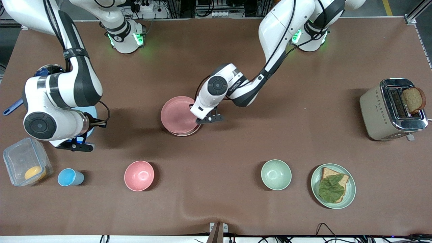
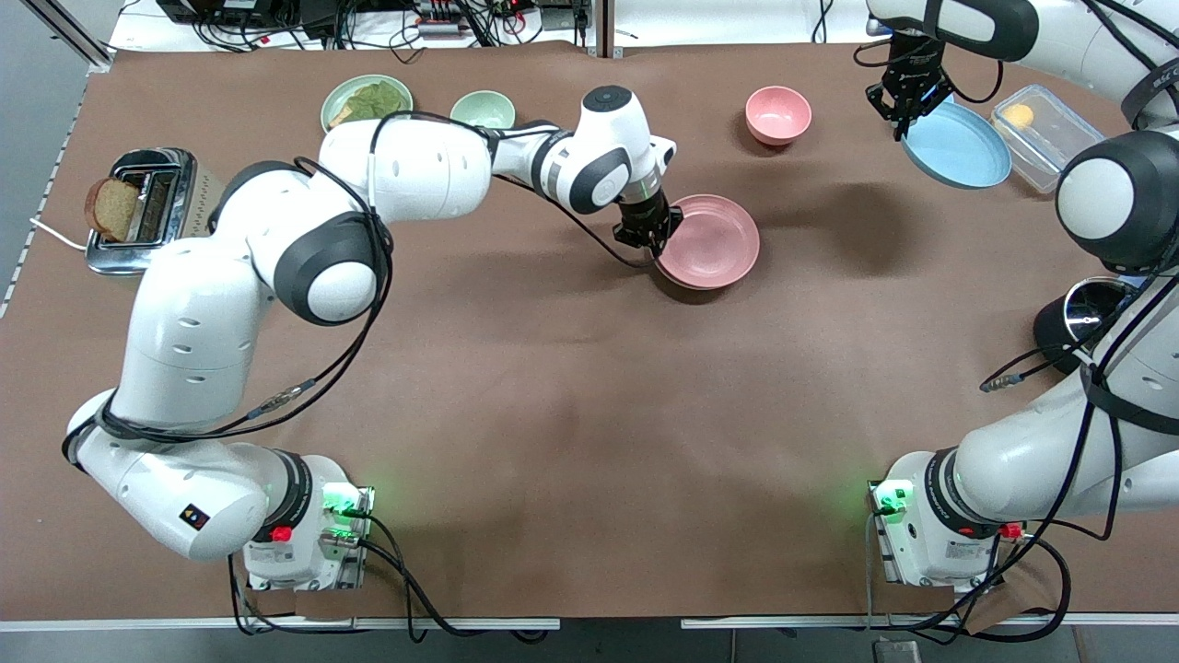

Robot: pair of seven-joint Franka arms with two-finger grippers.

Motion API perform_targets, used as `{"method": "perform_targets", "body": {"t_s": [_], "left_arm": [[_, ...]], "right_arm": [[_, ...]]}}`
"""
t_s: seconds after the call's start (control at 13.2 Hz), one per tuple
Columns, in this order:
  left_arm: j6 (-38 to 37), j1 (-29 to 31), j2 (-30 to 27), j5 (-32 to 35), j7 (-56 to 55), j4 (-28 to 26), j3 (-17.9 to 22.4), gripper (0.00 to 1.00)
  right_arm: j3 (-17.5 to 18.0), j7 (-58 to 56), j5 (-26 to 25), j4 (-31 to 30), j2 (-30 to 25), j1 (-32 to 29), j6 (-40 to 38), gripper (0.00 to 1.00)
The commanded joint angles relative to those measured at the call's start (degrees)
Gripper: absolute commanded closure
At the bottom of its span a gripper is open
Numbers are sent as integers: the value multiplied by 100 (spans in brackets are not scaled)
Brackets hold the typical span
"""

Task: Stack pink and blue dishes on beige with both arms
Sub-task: 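Lower the pink plate onto the beige plate and open the left gripper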

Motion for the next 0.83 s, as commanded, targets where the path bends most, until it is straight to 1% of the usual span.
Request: {"method": "perform_targets", "body": {"t_s": [0.0, 0.61, 0.68, 0.76], "left_arm": [[15, -69, 59, -16, -100, 147, 64, 100], [15, -25, 86, -24, -47, 138, 161, 100], [15, -16, 86, -24, -82, 138, 161, 66], [15, -25, 77, -33, -108, 138, 161, 1]], "right_arm": [[8, 90, 113, 2, -31, 7, -68, 100], [16, 90, 113, 11, -31, 7, -77, 100], [8, 90, 113, 2, -31, 7, -77, 100], [16, 90, 113, 11, -31, 7, -77, 100]]}}
